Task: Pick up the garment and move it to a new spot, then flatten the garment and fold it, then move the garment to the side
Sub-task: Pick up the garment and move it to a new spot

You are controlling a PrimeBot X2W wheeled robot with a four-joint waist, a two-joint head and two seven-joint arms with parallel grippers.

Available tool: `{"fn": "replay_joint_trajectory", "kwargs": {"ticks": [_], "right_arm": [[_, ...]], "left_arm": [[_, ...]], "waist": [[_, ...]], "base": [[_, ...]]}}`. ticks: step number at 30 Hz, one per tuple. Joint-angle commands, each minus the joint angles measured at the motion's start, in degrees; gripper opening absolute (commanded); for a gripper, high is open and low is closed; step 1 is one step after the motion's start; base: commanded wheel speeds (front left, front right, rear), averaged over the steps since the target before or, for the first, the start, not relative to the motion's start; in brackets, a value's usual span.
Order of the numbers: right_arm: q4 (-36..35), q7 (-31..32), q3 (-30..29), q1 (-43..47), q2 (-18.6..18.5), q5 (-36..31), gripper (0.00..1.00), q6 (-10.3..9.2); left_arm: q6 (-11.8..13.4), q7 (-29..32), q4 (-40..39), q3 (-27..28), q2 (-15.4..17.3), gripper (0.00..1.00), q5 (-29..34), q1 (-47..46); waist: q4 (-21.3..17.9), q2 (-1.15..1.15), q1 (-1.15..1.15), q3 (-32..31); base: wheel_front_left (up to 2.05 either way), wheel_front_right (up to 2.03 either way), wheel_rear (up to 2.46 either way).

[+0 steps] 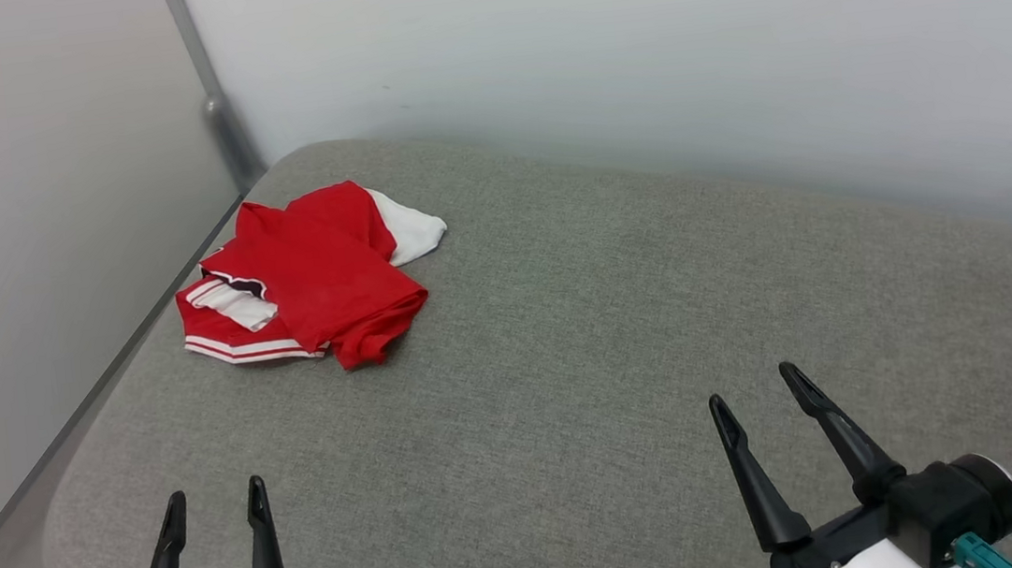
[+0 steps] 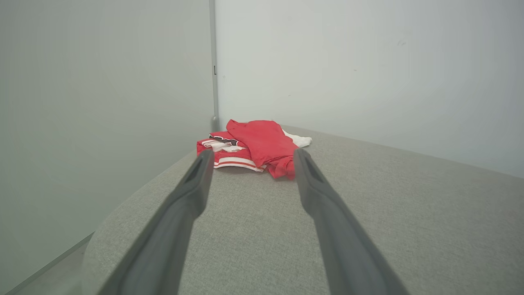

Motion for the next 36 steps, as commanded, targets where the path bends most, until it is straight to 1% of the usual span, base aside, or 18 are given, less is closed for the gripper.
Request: {"fn": "replay_joint_trajectory", "kwargs": {"ticks": [1, 5, 10, 12, 15, 17, 19, 22, 25, 27, 30, 33, 36], "right_arm": [[-0.33, -0.11, 0.14, -0.33, 0.03, -0.46, 1.0, -0.04], [-0.84, -0.12, -0.1, -1.13, 0.02, -1.28, 1.0, -0.04], [-1.43, -0.11, -0.16, -2.37, -0.02, -2.68, 1.0, -0.04], [-1.61, -0.11, -0.07, -3.23, -0.47, -3.51, 1.0, -0.04], [-2.02, -0.11, -0.68, -4.65, -0.96, -4.19, 1.0, -0.04], [-2.35, -0.11, -2.08, -5.3, -0.77, -3.19, 1.0, -0.04], [-2.73, -0.11, -1.96, -6.09, -0.7, -3.23, 1.0, -0.03], [-3.24, -0.11, -1.76, -7.47, -1.32, -4.23, 1.0, -0.05], [-3.75, -0.11, -1.99, -8.82, -1.37, -4.61, 1.0, -0.04], [-4.0, -0.11, -3.22, -9.52, -0.99, -4.04, 1.0, -0.04], [-4.7, -0.12, -3.57, -10.69, -0.57, -3.87, 1.0, -0.03], [-5.04, -0.11, -3.44, -11.58, -0.53, -4.34, 1.0, -0.03], [-5.42, -0.12, -3.23, -12.48, -0.38, -4.7, 1.0, -0.03]], "left_arm": [[-0.21, -0.16, -0.17, 0.39, -0.04, 1.0, -0.47, -0.4], [-1.22, -0.16, -0.22, 1.2, -0.03, 1.0, -1.21, -2.0], [-2.66, -0.16, -0.42, 2.7, -0.04, 1.0, -1.17, -5.65], [-3.16, -0.16, 0.58, 3.4, 0.92, 1.0, -0.8, -7.84], [-3.71, -0.17, 6.19, 3.3, 3.34, 1.0, -1.97, -11.62], [-4.02, 0.46, 10.87, 2.41, 6.0, 1.0, -3.49, -15.1], [-4.07, 2.03, 13.82, 1.21, 9.37, 1.0, -5.11, -19.24], [-4.11, 6.74, 16.33, -2.15, 14.62, 1.0, -10.73, -25.23], [-4.13, 14.73, 17.52, -5.17, 21.01, 1.0, -17.21, -30.79], [-4.14, 21.83, 17.97, -6.65, 25.81, 1.0, -22.1, -34.06], [-4.14, 32.08, 18.26, -8.14, 31.88, 1.0, -30.62, -38.42], [-4.15, 40.22, 18.61, -8.84, 36.99, 1.0, -37.66, -42.11], [-4.15, 46.06, 19.99, -9.42, 40.7, 1.0, -42.21, -45.01]], "waist": [[-0.49, 0.0, 0.0, 0.4], [-2.01, 0.0, 0.0, 2.29], [-3.8, 0.0, 0.0, 6.09], [-5.07, 0.0, 0.0, 8.38], [-7.25, 0.0, 0.0, 12.23], [-8.45, 0.0, 0.0, 14.77], [-9.59, 0.0, 0.0, 17.28], [-11.15, 0.0, 0.0, 20.93], [-12.71, 0.0, 0.0, 24.32], [-13.76, 0.0, 0.0, 26.19], [-15.33, 0.0, 0.0, 28.86], [-16.8, 0.0, 0.0, 31.37], [-18.23, 0.0, 0.0, 33.41]], "base": [[0.0, 0.0, 0.0], [0.0, 0.0, 0.0], [0.0, 0.0, 0.0], [0.0, 0.0, 0.0], [0.0, 0.0, 0.0], [0.0, 0.0, 0.0], [0.0, 0.0, 0.0], [0.0, 0.0, 0.0], [0.0, 0.0, 0.0], [0.0, 0.0, 0.0], [0.0, 0.0, 0.0], [0.0, 0.0, 0.0], [0.0, 0.0, 0.0]]}}
